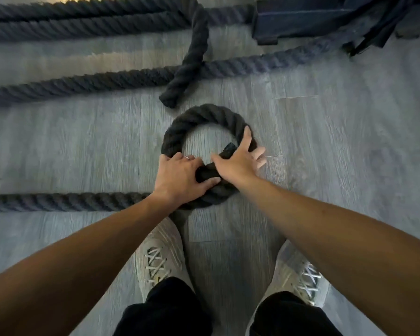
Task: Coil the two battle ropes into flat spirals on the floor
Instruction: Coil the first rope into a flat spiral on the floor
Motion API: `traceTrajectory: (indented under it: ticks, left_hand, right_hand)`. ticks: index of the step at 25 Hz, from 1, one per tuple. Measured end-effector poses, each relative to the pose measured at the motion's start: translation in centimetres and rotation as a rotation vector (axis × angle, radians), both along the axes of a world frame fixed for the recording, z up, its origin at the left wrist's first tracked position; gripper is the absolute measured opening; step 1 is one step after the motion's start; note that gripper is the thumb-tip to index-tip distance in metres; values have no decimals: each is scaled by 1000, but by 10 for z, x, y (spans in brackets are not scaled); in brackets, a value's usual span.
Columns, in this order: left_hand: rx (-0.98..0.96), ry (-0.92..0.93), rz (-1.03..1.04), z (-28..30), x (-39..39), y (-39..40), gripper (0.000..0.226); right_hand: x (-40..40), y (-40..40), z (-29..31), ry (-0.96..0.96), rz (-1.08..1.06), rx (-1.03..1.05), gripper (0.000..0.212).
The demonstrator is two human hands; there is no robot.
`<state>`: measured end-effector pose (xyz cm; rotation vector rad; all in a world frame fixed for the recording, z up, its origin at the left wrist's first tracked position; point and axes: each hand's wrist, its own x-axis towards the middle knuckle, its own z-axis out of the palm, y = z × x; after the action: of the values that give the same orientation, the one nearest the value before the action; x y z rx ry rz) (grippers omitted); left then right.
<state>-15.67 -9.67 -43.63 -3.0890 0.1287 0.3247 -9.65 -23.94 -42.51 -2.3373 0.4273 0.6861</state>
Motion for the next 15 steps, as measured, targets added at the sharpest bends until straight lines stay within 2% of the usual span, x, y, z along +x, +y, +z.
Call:
traceTrajectory:
  ticks: [1,3,5,7,11,12,15]
  left_hand:
    - [-14,5,-81,1,3,10,72]
    - [32,62,-373,9,15,45,76]
    - [199,186,-681,28,34,83,77]
    - [392,315,-844,35,57,102,69]
    - [674,385,-885,36,85,96,71]
    - [668,356,-862,36,85,91,74]
    - [482,201,-718,25,63,66,85]
  right_hand:
    - [3,3,-2,4,19,-17,107]
    - [6,3,-6,-30,59,-20,108]
    - [6,-4,-10,-76,74,5,108]
    - [7,-8,-14,-109,123,32,110]
    - [30,-12,-12,-105,303,9,115]
    - [45,-15,-7,-122,359,4,114]
    - [93,-21,17,-266,566,-74,106]
